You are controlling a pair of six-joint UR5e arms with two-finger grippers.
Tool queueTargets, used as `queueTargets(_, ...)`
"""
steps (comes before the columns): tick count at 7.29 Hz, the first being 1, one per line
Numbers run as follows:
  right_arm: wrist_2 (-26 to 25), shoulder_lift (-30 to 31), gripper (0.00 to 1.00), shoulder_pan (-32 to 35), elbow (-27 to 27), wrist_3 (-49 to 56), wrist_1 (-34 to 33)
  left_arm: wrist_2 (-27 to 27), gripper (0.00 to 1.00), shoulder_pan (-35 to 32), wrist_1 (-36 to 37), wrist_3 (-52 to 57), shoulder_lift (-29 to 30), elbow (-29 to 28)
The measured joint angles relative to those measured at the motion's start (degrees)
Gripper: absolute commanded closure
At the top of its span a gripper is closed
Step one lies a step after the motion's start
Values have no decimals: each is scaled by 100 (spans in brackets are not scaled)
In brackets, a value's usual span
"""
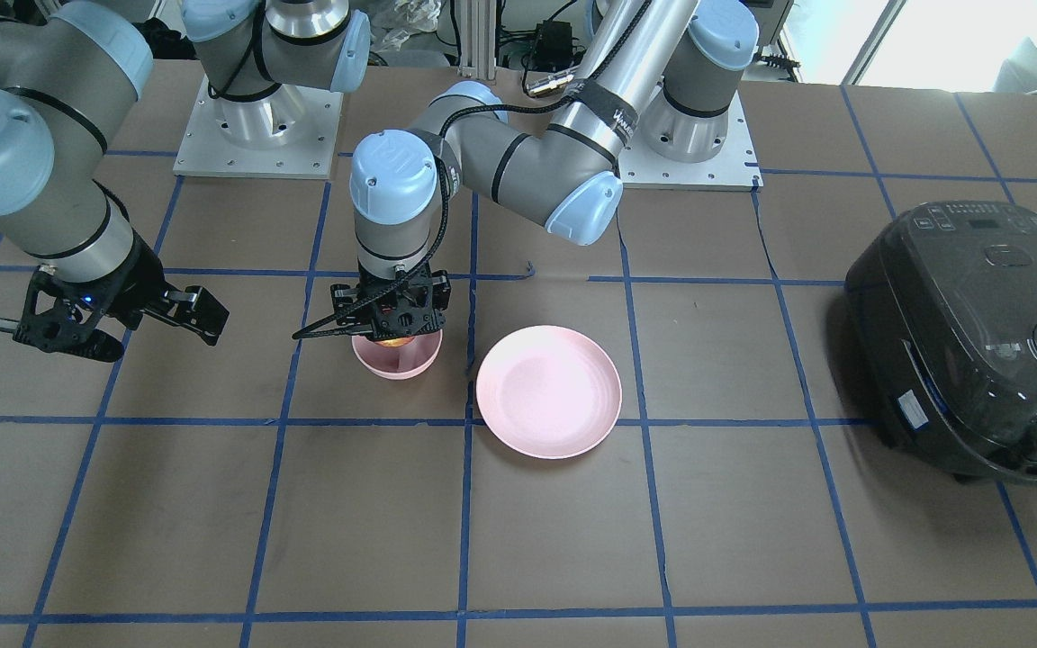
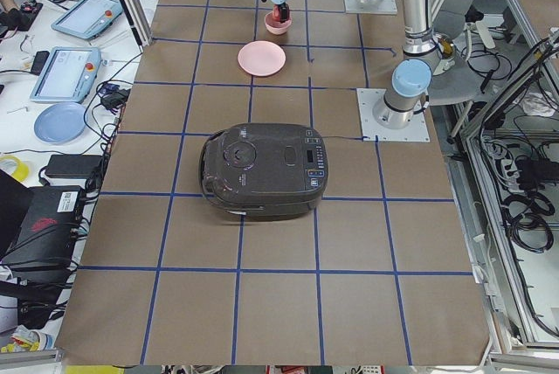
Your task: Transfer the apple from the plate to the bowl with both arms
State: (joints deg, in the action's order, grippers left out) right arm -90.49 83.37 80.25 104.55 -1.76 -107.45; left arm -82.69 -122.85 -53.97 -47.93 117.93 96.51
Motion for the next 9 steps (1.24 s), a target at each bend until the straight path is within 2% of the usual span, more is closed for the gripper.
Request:
queueTargets(2, -6, 90, 0, 16, -92, -7, 117, -28, 54, -9, 46, 50, 135, -2)
queueTargets(3, -12, 100, 0, 32, -218, -13, 194, -39, 29, -9, 51, 72, 162, -9)
queueTargets(4, -15, 100, 0, 39, -450, -18, 389, -46, 0, -8, 52, 84, 172, -13)
queueTargets(6, -9, 92, 0, 40, -892, -23, 826, -53, 0, -4, 85, 135, 149, -26)
queueTargets(9, 32, 62, 0, 28, -1036, -19, 1038, -43, 0, 207, 42, 592, -175, -118)
